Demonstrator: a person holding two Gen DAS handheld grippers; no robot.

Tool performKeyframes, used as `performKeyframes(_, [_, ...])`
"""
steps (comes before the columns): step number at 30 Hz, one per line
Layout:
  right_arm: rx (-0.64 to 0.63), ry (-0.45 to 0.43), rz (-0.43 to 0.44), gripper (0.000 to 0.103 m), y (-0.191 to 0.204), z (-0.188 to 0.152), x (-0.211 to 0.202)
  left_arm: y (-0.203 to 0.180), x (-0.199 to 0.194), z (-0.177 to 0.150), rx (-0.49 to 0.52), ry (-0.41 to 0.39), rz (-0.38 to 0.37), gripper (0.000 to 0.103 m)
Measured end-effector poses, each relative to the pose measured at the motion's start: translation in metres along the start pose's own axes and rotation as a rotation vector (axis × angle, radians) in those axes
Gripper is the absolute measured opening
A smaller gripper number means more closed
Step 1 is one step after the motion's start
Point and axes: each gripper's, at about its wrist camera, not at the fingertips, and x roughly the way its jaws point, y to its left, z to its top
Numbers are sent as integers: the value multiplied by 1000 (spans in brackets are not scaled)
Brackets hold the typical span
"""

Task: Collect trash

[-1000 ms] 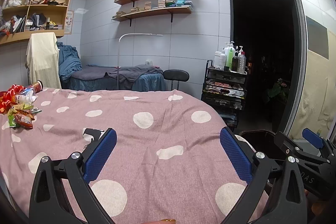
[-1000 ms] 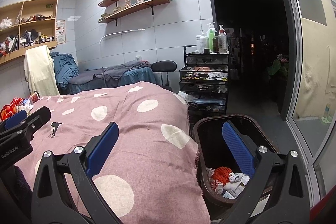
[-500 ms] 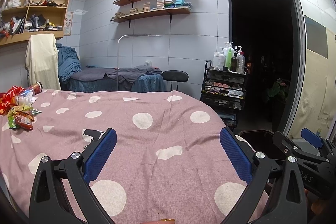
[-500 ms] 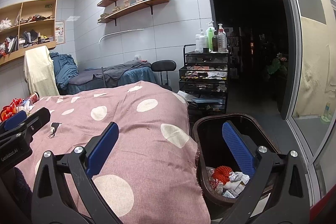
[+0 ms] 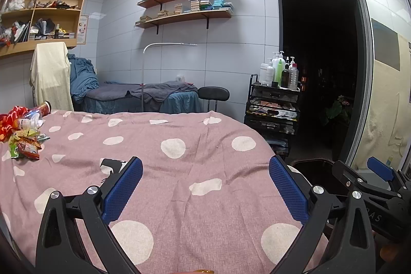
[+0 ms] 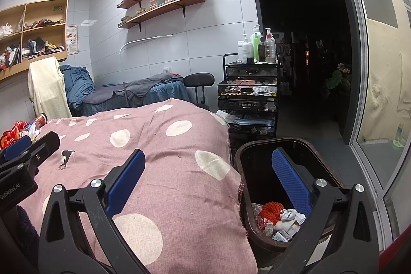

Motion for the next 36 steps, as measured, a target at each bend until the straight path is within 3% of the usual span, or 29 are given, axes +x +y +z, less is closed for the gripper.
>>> performKeyframes(36, [22,17,-12,98,3,-4,-2,-3,4,0,-10,16,-15,98])
